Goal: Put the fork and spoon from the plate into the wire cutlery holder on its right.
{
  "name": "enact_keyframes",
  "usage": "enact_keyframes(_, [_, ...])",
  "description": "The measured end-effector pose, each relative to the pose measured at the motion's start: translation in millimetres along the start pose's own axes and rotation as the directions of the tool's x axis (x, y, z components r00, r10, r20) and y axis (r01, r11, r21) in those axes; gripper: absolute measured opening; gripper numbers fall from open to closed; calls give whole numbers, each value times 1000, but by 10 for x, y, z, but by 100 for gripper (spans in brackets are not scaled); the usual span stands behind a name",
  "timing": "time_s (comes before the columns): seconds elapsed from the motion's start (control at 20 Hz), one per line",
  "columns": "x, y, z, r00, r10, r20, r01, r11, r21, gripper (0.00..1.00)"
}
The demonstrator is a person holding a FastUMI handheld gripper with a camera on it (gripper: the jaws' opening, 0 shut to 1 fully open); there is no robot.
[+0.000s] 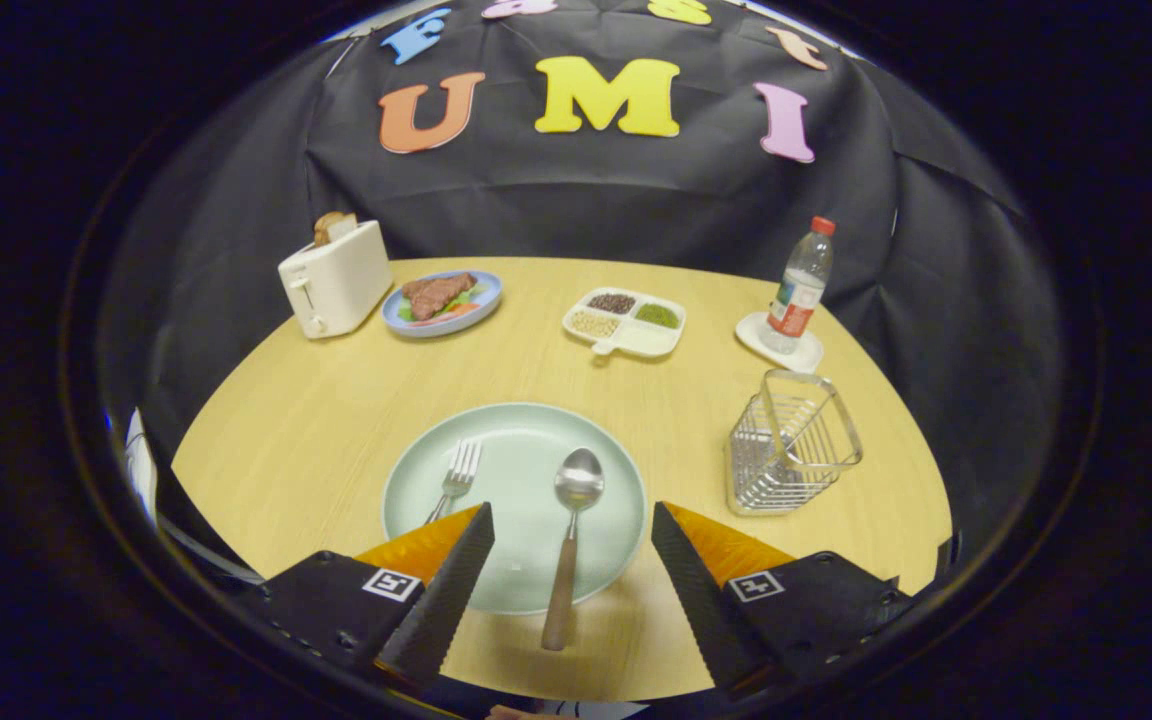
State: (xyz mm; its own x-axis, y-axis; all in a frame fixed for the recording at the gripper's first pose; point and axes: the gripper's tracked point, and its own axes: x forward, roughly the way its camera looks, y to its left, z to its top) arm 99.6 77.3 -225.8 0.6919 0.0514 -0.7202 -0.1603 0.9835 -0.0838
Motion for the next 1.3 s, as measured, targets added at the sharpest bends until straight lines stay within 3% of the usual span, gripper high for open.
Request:
enact_keyframes(0.15, [163, 50, -111, 997, 2, -80, -3, 1000, -5, 95])
enact_keyframes(0.3, [299, 12, -216, 988, -49, -144, 43, 998, -45, 95])
enact_keyframes(0.8, [525, 103, -362, 958, -20, -287, 26, 1000, 14, 70])
enact_keyframes(1.1, [582, 171, -386, 952, 24, -304, -15, 999, 32, 28])
enact_keyframes(1.15, [583, 178, -370, 956, 30, -293, -21, 999, 33, 28])
enact_keyframes(1.25, [573, 202, -373, 955, 28, -294, -19, 999, 33, 6])
enact_keyframes(1.3, [579, 197, -372, 957, 24, -289, -16, 999, 31, 5])
